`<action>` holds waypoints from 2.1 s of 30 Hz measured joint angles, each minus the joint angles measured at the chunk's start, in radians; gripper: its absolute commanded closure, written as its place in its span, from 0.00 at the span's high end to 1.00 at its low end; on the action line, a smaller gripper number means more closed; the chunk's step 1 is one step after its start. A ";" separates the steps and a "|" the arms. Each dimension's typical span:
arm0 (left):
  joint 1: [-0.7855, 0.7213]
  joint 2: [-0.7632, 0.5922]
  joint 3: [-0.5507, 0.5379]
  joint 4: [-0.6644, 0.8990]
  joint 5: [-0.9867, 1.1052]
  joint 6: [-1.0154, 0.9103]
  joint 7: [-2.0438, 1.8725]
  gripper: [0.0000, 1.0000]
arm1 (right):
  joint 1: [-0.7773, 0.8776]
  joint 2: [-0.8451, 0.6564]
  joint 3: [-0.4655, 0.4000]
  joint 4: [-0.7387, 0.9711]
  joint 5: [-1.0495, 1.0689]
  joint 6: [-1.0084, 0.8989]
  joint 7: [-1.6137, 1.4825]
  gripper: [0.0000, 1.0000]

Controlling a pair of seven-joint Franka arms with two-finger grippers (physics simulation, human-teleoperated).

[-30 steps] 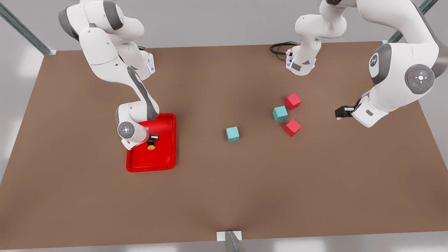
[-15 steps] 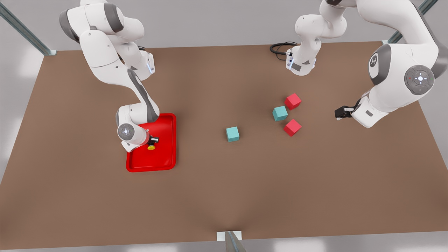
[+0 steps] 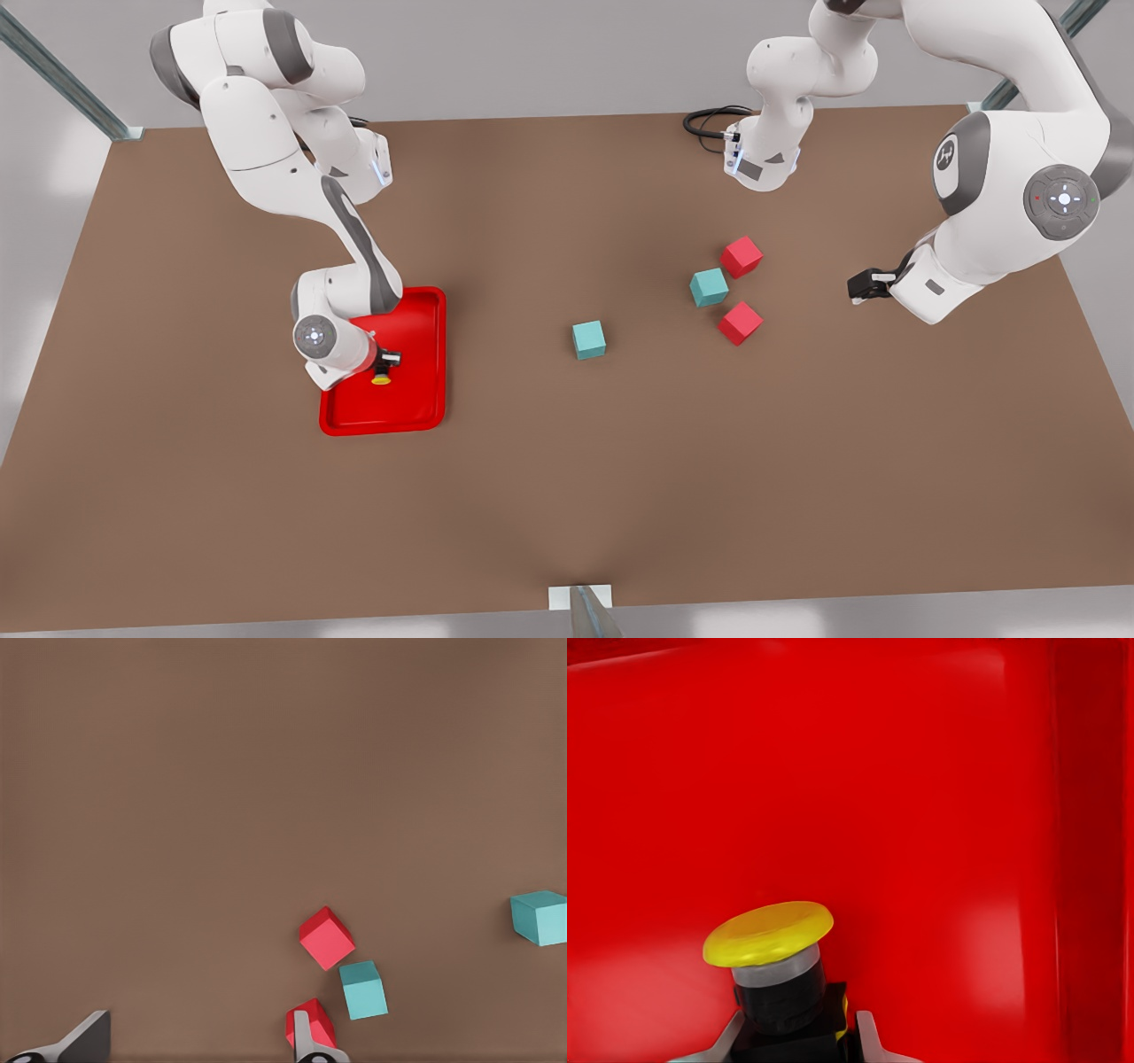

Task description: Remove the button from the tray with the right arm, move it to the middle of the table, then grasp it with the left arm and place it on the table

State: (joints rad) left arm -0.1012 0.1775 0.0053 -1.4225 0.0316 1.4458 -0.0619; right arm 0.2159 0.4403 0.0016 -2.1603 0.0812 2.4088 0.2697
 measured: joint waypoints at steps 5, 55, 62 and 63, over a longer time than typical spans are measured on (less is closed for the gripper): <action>0.002 0.001 0.000 0.000 0.000 0.002 0.000 1.00 | 0.032 -0.013 0.000 0.022 0.025 -0.004 -0.009 0.44; 0.001 0.017 0.000 0.000 -0.002 0.005 0.000 1.00 | 0.328 0.161 -0.025 1.011 0.281 -0.216 0.306 1.00; -0.438 0.474 -0.026 0.127 -0.124 0.254 -0.357 1.00 | -0.166 0.019 -0.119 1.140 0.054 -0.754 0.178 1.00; -0.460 0.513 -0.026 0.132 -0.130 0.306 -0.429 1.00 | -0.193 0.019 -0.123 1.144 0.036 -0.778 0.152 1.00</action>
State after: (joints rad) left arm -0.5611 0.6906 -0.0206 -1.2906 -0.0987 1.7522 -0.4906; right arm 0.0226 0.4597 -0.1215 -1.0166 0.1174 1.6305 0.4220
